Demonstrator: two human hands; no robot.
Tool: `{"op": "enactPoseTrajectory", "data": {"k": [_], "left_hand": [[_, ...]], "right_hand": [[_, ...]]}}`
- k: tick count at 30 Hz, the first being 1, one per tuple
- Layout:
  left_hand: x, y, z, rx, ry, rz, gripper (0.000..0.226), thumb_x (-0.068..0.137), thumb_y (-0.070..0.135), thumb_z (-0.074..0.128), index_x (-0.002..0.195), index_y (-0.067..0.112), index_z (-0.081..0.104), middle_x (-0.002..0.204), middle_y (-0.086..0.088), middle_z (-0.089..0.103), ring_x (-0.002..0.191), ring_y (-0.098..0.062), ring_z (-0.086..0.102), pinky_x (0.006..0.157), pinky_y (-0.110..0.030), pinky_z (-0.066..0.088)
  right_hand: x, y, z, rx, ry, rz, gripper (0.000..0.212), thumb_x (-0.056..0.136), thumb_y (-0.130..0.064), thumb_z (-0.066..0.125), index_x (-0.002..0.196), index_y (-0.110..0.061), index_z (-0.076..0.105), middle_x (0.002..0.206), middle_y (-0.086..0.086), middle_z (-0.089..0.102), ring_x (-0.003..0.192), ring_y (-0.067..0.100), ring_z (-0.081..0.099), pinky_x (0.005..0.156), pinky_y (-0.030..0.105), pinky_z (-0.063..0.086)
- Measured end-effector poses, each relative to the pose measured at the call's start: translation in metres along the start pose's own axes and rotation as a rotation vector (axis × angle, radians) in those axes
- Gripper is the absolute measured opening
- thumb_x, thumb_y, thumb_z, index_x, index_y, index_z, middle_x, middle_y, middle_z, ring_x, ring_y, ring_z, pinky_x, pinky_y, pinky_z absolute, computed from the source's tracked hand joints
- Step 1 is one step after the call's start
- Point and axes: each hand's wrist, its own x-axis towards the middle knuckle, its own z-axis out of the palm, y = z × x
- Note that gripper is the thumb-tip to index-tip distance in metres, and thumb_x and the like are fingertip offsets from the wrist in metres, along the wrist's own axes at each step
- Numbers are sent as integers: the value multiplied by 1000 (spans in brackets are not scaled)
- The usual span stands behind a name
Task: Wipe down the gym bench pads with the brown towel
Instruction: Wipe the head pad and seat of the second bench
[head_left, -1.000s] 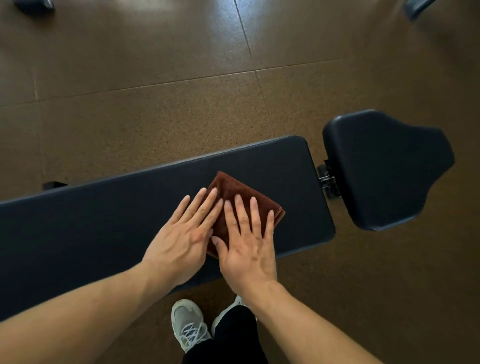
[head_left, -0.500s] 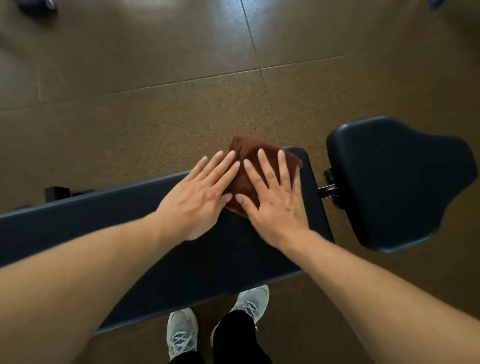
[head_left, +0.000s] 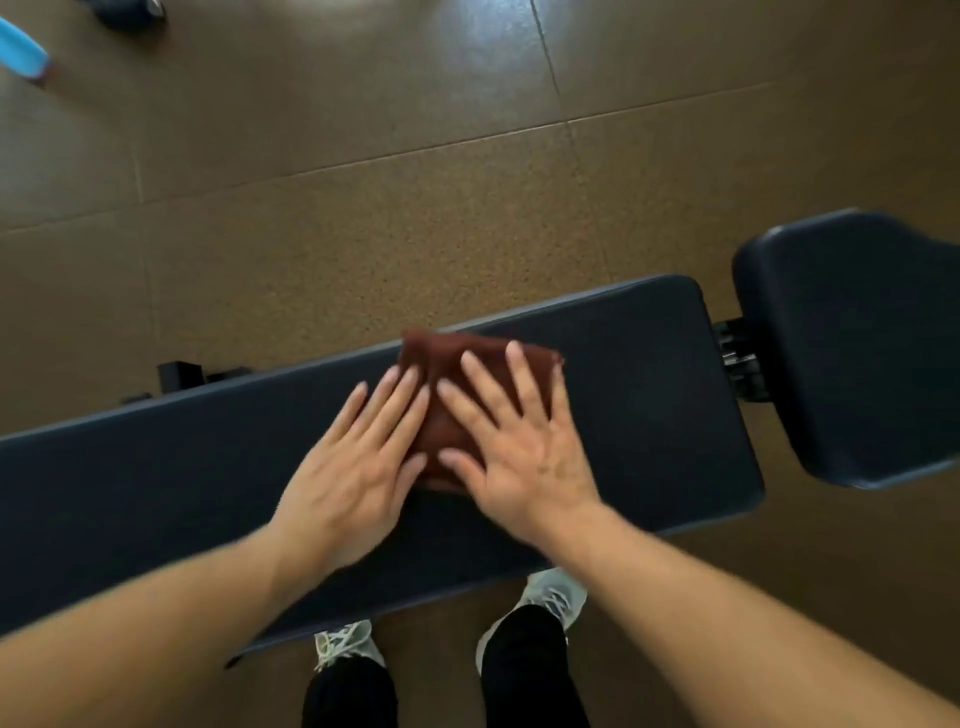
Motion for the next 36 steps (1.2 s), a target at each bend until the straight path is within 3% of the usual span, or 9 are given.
{"op": "enactPoseTrajectory", "data": {"k": [4,8,11,14,19,23,26,30,36], "left_hand": [[67,-34,-35,47,38,52,62,106,45,16,161,17,12,168,-3,11,156,-20,-6,126,-46,2],[48,-80,-44,-261,66,-107,56,108,40,21,160,21,18,168,1,17,155,-12,1,127,-38,3],[6,-115,-37,-505,50,-419,56,108,40,25,159,18,24,165,0,26,155,-14,13,126,-37,7],[-20,-137,-29,-513,-88,-486,60,106,47,22,157,17,30,162,-3,33,153,-20,20,125,-41,12],[-2,-124,-26,-538,-118,-679,67,102,57,9,155,27,37,159,-1,39,154,-22,16,125,-48,0],[18,-98,-25,-505,-171,-624,69,101,62,12,156,27,33,163,0,31,155,-22,8,124,-51,-6],[20,-95,-20,-381,-160,-572,70,98,68,18,154,28,36,163,-1,29,154,-24,10,124,-52,-2],[16,-95,-17,-336,-151,-556,72,96,71,18,152,30,37,164,-2,25,154,-26,9,124,-51,0],[17,-97,-14,-353,-109,-571,65,100,64,17,149,30,42,163,-1,27,153,-24,13,124,-49,2]], "right_hand": [[48,2,-22,-10,-106,266,70,102,-66,25,165,-39,8,175,-6,-4,159,31,-17,125,65,-3],[42,-77,-4,66,-24,465,75,100,-69,30,165,-33,18,175,1,4,160,35,-9,125,65,-1],[9,-160,26,52,-27,220,75,95,-71,45,159,-34,35,171,3,25,159,39,12,122,69,13],[-4,-201,32,-35,-83,14,69,88,-71,56,145,-32,51,161,0,37,151,37,30,116,68,33],[57,-134,4,-122,73,106,62,83,-62,69,117,-10,65,142,12,51,151,40,24,123,68,3],[65,-29,-36,-211,5,662,73,96,-68,45,133,-6,56,166,16,30,160,35,11,127,61,-1],[50,12,-54,-31,8,831,75,99,-69,41,148,-14,34,170,14,19,159,29,16,129,52,11],[53,-21,-44,-75,-60,828,76,99,-75,19,164,-41,-2,174,13,2,159,33,8,125,52,15],[12,-138,-5,-27,-23,486,65,102,-72,26,160,-42,33,170,12,25,152,36,28,113,55,34]]}}
